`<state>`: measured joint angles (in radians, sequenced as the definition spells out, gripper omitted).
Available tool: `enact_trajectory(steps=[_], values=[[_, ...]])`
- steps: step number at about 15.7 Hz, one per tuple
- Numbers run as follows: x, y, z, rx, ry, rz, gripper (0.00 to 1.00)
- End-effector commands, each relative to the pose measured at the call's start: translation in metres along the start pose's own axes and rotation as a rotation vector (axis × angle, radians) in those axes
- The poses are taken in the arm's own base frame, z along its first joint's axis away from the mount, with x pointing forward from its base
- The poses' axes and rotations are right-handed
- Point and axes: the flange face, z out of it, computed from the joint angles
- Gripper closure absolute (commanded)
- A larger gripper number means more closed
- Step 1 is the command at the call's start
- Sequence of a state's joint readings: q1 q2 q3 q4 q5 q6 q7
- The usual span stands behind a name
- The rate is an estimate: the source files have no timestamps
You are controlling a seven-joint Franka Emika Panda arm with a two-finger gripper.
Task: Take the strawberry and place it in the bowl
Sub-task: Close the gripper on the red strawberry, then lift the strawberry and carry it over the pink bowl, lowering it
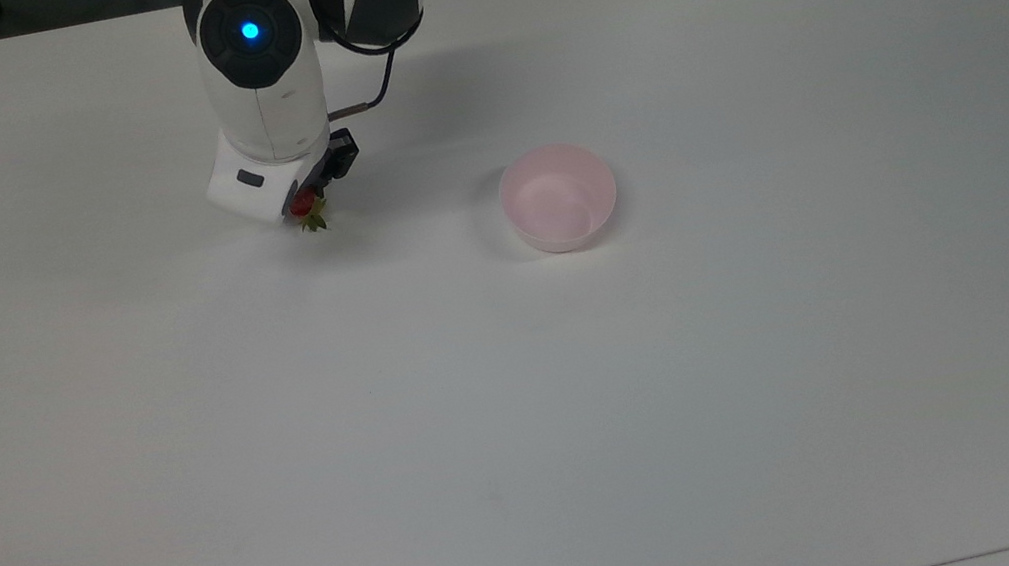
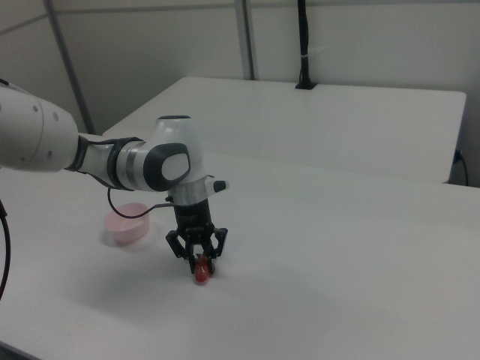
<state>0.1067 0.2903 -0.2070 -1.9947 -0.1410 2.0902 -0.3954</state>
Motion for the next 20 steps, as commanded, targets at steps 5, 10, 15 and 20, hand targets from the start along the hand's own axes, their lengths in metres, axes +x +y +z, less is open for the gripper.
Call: enact_trajectory(steps=[5,10,15,20], values=[[-0.002,0.015,-0.08,0.01,0.108,0.043,0.7],[0.028,-0.031,-0.163,0.047,0.198,0.184,0.7],[0.073,-0.15,-0.153,0.061,0.176,0.149,0.69],[0.097,-0.218,-0.114,0.042,0.113,0.144,0.68]])
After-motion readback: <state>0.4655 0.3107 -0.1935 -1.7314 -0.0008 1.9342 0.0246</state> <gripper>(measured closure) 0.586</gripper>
